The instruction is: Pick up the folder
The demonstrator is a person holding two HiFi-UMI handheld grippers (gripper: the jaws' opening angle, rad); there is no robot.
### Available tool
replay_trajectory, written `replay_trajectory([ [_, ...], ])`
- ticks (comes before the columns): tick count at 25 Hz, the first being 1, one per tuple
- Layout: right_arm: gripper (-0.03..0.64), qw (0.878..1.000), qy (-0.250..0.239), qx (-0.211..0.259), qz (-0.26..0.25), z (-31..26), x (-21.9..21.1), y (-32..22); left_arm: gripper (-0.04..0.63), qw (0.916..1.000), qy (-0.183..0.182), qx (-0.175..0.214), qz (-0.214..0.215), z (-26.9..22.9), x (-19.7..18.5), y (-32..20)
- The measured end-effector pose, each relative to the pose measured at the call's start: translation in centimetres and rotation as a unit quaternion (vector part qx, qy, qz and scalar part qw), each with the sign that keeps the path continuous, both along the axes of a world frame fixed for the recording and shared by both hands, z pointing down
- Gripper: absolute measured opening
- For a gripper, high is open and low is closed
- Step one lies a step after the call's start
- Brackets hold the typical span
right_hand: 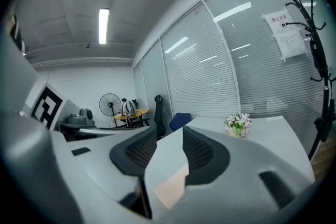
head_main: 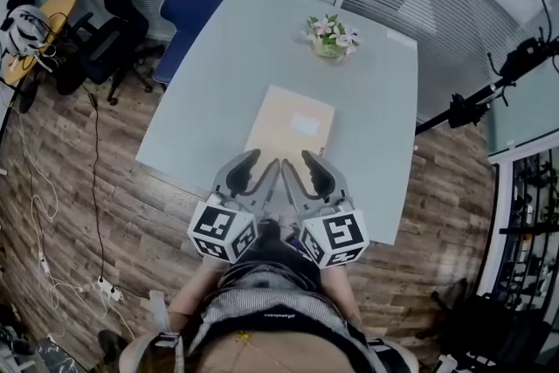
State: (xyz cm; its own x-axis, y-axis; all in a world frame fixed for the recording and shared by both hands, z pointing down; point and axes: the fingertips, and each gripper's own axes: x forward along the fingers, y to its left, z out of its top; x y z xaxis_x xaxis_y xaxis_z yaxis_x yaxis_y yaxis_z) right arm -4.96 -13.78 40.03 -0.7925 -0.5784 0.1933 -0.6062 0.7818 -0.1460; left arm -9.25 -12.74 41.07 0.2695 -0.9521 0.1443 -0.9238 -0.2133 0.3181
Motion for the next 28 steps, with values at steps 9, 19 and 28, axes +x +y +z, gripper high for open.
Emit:
replay_trajectory([
  [9, 0.152, 0.999, 0.015, -0.028, 0.036, 2.7, 2.5, -5.5, 0.137, 0.9991, 0.017, -0.027, 0.027, 1.8, 1.3, -5.6],
  [19, 0.152, 0.995, 0.013, -0.04, 0.095, 3.5, 5.5, -8.1, 0.137, 0.9978, 0.009, -0.03, 0.059, 1.8, 2.5, -9.3],
  [28, 0.156, 0.987, 0.028, -0.055, 0.151, 4.8, 5.1, -10.0, 0.137, 0.994, 0.01, -0.042, 0.101, 2.6, 1.2, -11.5],
])
